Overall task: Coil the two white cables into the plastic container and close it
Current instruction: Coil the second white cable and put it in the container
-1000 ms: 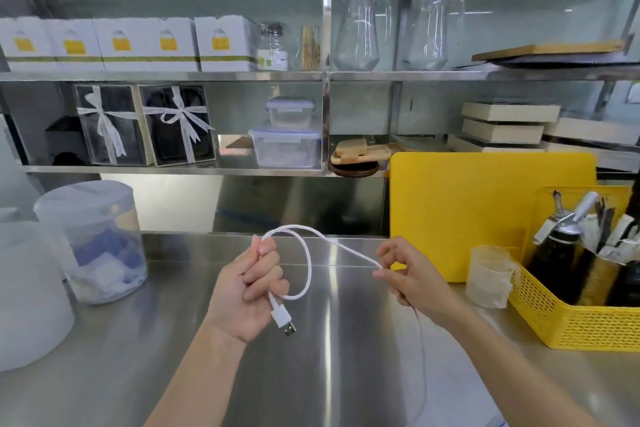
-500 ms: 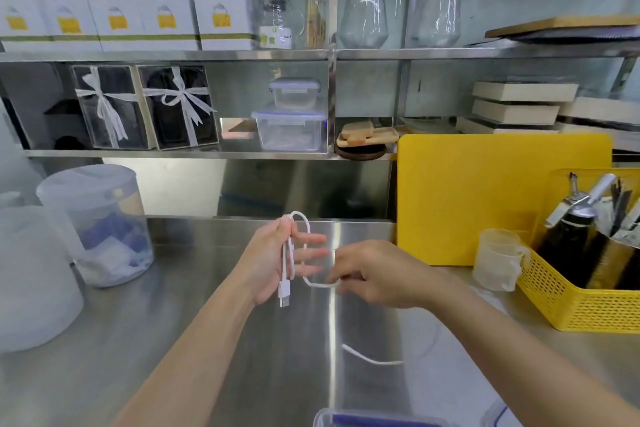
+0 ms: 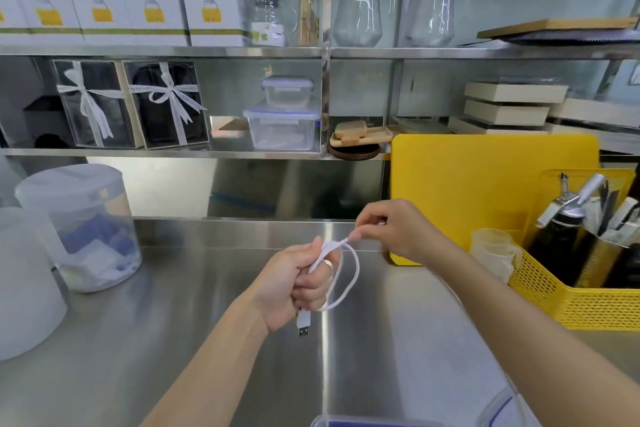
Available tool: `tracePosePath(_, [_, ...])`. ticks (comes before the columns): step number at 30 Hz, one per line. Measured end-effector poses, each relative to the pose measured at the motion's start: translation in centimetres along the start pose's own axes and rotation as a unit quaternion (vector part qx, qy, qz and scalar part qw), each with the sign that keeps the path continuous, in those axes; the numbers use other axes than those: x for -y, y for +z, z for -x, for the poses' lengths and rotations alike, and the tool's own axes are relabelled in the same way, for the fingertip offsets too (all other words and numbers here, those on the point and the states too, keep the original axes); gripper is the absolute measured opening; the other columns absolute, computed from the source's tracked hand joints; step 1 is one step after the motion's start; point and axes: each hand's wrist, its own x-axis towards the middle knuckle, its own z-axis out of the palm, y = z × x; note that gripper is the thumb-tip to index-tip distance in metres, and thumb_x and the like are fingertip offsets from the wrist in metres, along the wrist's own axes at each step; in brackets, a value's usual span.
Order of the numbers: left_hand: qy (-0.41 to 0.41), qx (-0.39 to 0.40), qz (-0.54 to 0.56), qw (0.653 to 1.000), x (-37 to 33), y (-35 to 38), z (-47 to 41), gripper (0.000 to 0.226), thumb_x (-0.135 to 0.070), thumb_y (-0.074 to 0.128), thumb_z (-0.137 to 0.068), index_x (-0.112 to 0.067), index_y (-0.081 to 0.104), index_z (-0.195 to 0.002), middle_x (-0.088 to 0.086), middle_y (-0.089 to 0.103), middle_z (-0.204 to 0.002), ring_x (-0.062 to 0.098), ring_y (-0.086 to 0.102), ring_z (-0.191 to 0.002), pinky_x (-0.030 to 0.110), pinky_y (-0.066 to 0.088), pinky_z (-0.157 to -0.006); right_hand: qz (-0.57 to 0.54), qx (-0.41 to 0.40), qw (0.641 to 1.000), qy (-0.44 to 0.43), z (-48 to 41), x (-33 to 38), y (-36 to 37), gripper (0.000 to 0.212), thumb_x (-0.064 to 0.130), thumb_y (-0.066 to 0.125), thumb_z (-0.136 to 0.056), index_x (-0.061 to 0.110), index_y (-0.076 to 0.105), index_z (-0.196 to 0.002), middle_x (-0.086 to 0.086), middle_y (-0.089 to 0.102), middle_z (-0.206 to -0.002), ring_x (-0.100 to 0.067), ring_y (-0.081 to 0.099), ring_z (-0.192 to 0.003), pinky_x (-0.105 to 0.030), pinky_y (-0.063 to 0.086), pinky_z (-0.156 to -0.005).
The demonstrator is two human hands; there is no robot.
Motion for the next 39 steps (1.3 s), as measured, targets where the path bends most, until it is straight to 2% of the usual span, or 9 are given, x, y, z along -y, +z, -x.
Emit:
tracePosePath(5, [0.008,0.041,0.102,0.994,-0.3,-0.7,0.7,0.029,-0.033,0.048,-0.085,-0.014,0.047,-0.063,-0.010,0.027,-0.035,0.002,0.020,-0.027,0.017,0.017,-0.035,-0.013,0.050,0.998,0.027,0.0,-0.9,-0.3,0.012,0.021,0.064,-0.084,0.018,0.063,-0.073,0.001,0.054,-0.063,-0.004,0.045,-0.046,-0.014,0.036,-0.042])
tracePosePath(8, [0.025,0.058,0.212,0.975,-0.8,-1.2,0.8,0.028,-0.032,0.071,-0.075,-0.014,0.053,-0.062,-0.009,0.020,-0.039,0.006,0.019,-0.028,0.019,0.040,-0.037,-0.055,0.012,0.998,0.035,0.2,-2.3,0.6,0.019,0.020,0.056,-0.089,0.021,0.062,-0.071,0.000,0.052,-0.060,-0.002,0.043,-0.042,-0.015,0.036,-0.041])
tracePosePath(13, [0.130,-0.055,0.328,0.934,-2.6,-1.5,0.7,0.048,-0.031,0.034,-0.098,-0.011,0.054,-0.059,-0.005,0.028,-0.039,0.006,0.033,-0.030,0.048,0.061,-0.062,0.115,0.059,0.989,0.068,1.5,-5.5,3.4,0.024,0.029,0.040,-0.097,0.019,0.061,-0.094,0.004,0.055,-0.071,-0.011,0.050,-0.065,-0.025,0.039,-0.059])
tracePosePath(16, [0.174,-0.116,0.272,0.939,-3.5,-2.2,0.6,0.046,-0.031,0.032,-0.100,-0.008,0.053,-0.066,0.003,0.058,-0.046,0.017,0.064,-0.046,0.055,0.058,-0.068,0.339,0.193,0.920,0.041,3.2,-6.5,5.0,0.026,0.026,0.031,-0.100,0.019,0.049,-0.117,-0.011,0.064,-0.105,-0.029,0.061,-0.092,-0.037,0.049,-0.074])
tracePosePath(20, [0.126,-0.122,0.115,0.978,-2.4,-2.1,-0.4,0.037,-0.033,0.030,-0.100,-0.008,0.046,-0.078,0.016,0.076,-0.082,0.036,0.073,-0.081,0.053,0.059,-0.071,0.426,0.312,0.847,-0.065,4.8,-2.2,6.3,0.028,0.025,0.036,-0.098,0.011,0.048,-0.119,-0.021,0.062,-0.111,-0.039,0.059,-0.099,-0.039,0.038,-0.069])
tracePosePath(24, [0.035,-0.131,-0.070,0.988,-0.5,-1.6,-0.8,0.029,-0.033,0.028,-0.101,-0.010,0.044,-0.094,0.012,0.074,-0.098,0.034,0.073,-0.081,0.048,0.060,-0.071,0.313,0.280,0.893,-0.161,5.0,2.7,5.3,0.023,0.024,0.044,-0.095,0.009,0.060,-0.100,-0.016,0.066,-0.104,-0.029,0.059,-0.091,-0.033,0.037,-0.067])
tracePosePath(27, [-0.023,-0.086,-0.138,0.986,0.4,-1.2,-0.2,0.035,-0.032,0.029,-0.101,-0.006,0.044,-0.082,0.007,0.067,-0.067,0.022,0.064,-0.046,0.028,0.053,-0.047,0.214,0.172,0.946,-0.174,4.1,3.3,3.8,0.020,0.021,0.047,-0.094,0.014,0.066,-0.095,-0.007,0.072,-0.099,-0.017,0.053,-0.072,-0.028,0.040,-0.063])
tracePosePath(33, [-0.062,-0.006,-0.119,0.991,1.1,-0.6,0.1,0.037,-0.033,0.034,-0.099,-0.012,0.048,-0.072,0.000,0.035,-0.039,0.008,0.022,-0.030,0.017,0.028,-0.036,0.052,0.033,0.994,-0.089,2.4,0.2,3.0,0.013,0.025,0.068,-0.081,0.016,0.065,-0.072,0.007,0.055,-0.060,-0.007,0.046,-0.055,-0.021,0.036,-0.055])
tracePosePath(39, [-0.085,0.051,-0.023,0.995,0.6,-1.0,0.8,0.034,-0.041,0.043,-0.086,-0.016,0.046,-0.062,-0.010,0.024,-0.034,0.001,0.016,-0.026,0.013,0.012,-0.035,-0.096,0.105,0.990,0.000,2.9,-0.5,3.3,0.023,0.028,0.055,-0.090,0.020,0.066,-0.109,0.025,0.060,-0.070,0.007,0.053,-0.061,-0.012,0.041,-0.060])
